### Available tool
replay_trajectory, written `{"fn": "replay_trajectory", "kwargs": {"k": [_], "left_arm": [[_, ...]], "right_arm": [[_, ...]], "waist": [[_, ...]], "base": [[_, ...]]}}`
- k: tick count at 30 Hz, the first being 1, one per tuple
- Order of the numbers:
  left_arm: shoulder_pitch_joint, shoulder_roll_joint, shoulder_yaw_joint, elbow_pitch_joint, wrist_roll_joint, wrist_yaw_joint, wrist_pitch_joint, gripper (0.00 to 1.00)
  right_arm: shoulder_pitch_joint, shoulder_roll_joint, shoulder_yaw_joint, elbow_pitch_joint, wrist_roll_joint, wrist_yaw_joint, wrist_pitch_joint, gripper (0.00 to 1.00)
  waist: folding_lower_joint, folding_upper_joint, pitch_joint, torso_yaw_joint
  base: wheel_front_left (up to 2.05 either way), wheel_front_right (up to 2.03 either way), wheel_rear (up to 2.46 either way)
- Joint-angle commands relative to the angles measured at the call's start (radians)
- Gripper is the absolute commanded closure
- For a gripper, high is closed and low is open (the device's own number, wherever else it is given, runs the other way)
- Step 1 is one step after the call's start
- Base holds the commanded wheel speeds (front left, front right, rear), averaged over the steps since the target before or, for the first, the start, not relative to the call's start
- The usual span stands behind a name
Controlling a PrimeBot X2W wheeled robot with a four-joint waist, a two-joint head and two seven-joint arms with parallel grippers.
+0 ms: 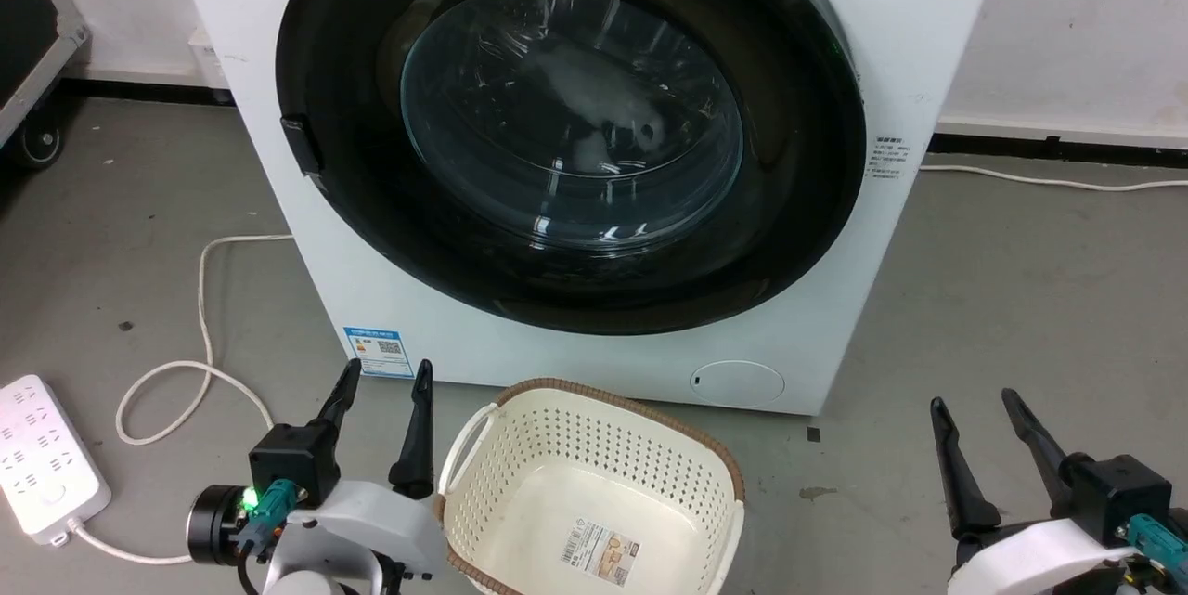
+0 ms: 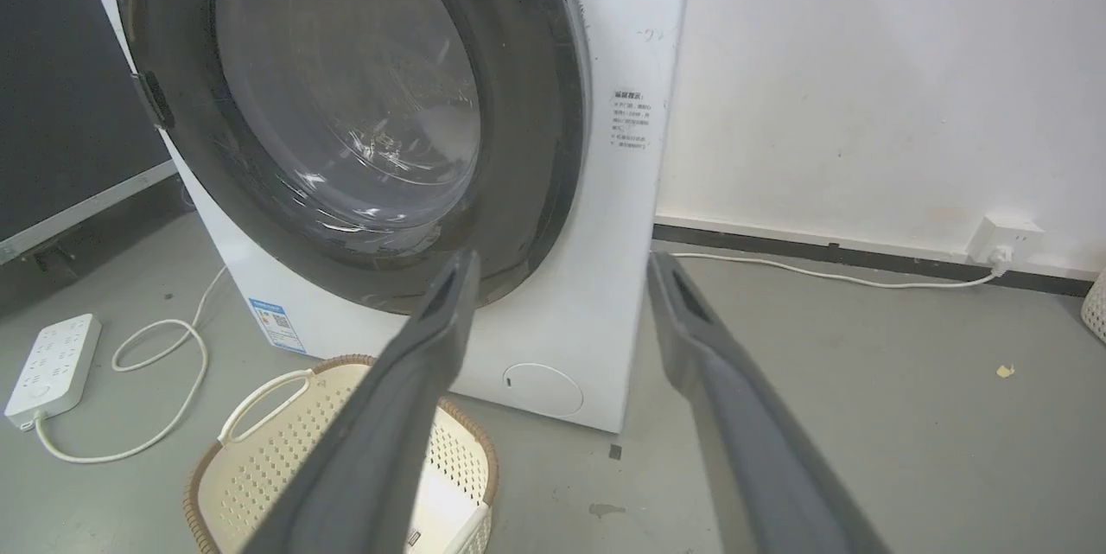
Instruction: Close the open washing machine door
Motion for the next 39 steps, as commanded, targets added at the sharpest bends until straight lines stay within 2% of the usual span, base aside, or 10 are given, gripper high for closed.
{"fn": "replay_trajectory", "kwargs": {"k": [1, 16, 17, 39], "left_arm": [[0.011, 0.002, 0.001, 0.004, -0.007, 0.011, 0.003, 0.00], [-0.012, 0.013, 0.005, 0.018, -0.025, 0.032, 0.024, 0.00], [-0.004, 0.008, 0.005, 0.016, -0.021, 0.030, 0.026, 1.00], [0.020, -0.011, 0.033, -0.026, 0.024, 0.021, 0.054, 1.00]], "right_arm": [[0.020, 0.003, 0.002, 0.001, 0.008, -0.001, 0.006, 0.00], [0.021, 0.003, 0.019, 0.003, 0.040, -0.001, 0.018, 0.00], [0.006, 0.000, 0.017, 0.002, 0.035, 0.000, 0.017, 1.00], [0.005, 0.000, 0.032, -0.018, 0.021, 0.000, 0.039, 1.00]], "waist": [[0.0000, 0.0000, -0.002, 0.001], [0.0000, 0.0000, -0.001, 0.003], [0.0000, 0.0000, -0.001, 0.003], [0.0000, 0.0000, 0.003, 0.016]], "base": [[0.00, 0.00, 0.00], [0.00, 0.00, 0.00], [0.00, 0.00, 0.00], [0.00, 0.00, 0.00]]}}
